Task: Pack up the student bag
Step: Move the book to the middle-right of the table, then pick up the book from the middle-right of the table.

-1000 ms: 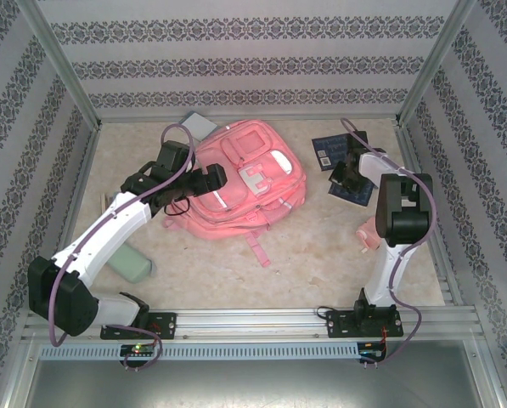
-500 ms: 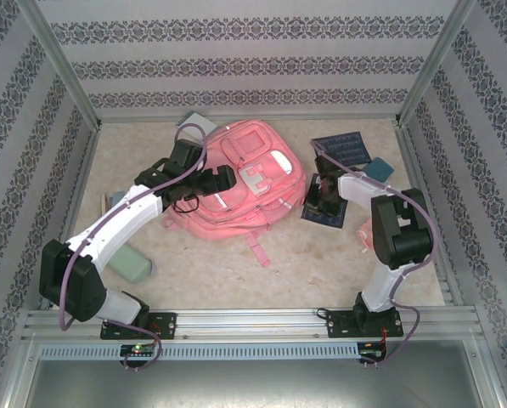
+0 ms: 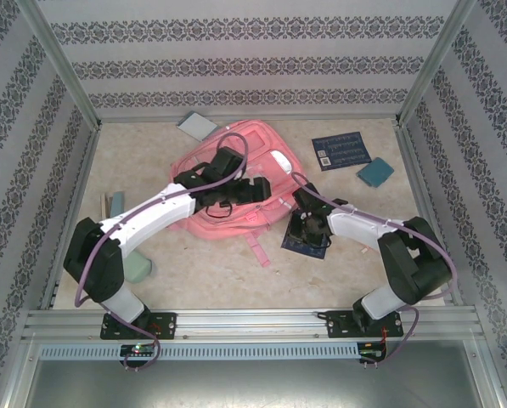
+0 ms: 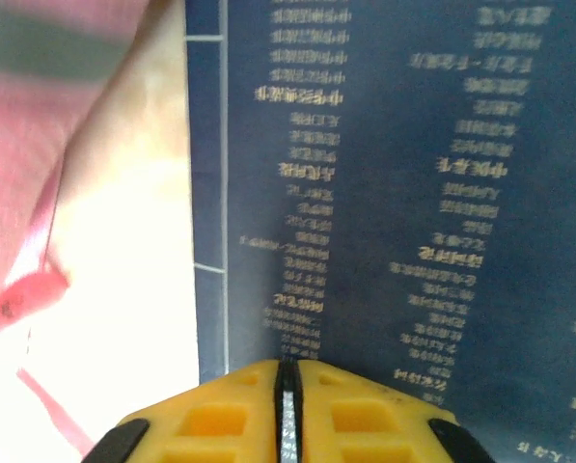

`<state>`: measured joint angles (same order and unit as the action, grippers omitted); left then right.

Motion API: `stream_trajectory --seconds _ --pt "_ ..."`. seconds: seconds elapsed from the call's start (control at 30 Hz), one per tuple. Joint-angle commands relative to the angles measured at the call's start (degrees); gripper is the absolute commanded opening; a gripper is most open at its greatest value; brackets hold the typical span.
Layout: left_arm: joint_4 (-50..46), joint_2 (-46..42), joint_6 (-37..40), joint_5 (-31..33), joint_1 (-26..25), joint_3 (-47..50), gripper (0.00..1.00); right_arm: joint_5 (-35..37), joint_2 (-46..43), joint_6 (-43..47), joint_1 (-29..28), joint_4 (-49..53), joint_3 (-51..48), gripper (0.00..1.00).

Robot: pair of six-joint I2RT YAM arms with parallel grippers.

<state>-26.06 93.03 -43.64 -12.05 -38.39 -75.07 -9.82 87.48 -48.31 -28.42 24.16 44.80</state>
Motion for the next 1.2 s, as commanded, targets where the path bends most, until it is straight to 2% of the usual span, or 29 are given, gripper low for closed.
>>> stream_trajectory --seconds 0.0,0.07,0.17,0.33,0.43,0.6,0.9,1.17 --pt "2.05 2.18 -2.31 -0.67 -3.38 -2.46 0.89 2.64 -5.90 -0.91 -0.01 4.13 -1.11 0.17" --pt "2.31 3.83 -2.73 -1.13 -5.23 -3.18 0.86 5.08 -9.94 0.25 0.55 6.06 -1.57 0.22" --pt "3.97 6.99 -3.62 -2.34 -7.47 -4.08 0.76 6.92 -15.70 2.17 2.94 6.63 -4.48 0.29" --pt "4.20 13.42 -2.77 -1.95 -10.48 -7.82 0.68 2.78 -23.40 4.75 11.70 2.90 -11.08 0.30" --pt "2.61 18.53 -1.23 -2.10 -11.76 -11.33 0.61 1.51 -26.14 6.08 14.67 0.70 -13.17 0.32" --pt "1.29 23.19 -0.47 -0.96 -12.32 -13.70 0.60 0.35 -23.72 7.69 16.44 -1.01 -13.24 0.40" --pt "-0.92 27.93 1.71 1.94 -12.23 -15.06 0.64 0.91 -16.35 7.27 16.82 -6.19 -13.68 0.42" --pt "-2.12 31.46 2.48 2.19 -12.23 -17.20 0.65 3.02 -11.95 7.06 16.91 -5.58 -12.85 0.43"
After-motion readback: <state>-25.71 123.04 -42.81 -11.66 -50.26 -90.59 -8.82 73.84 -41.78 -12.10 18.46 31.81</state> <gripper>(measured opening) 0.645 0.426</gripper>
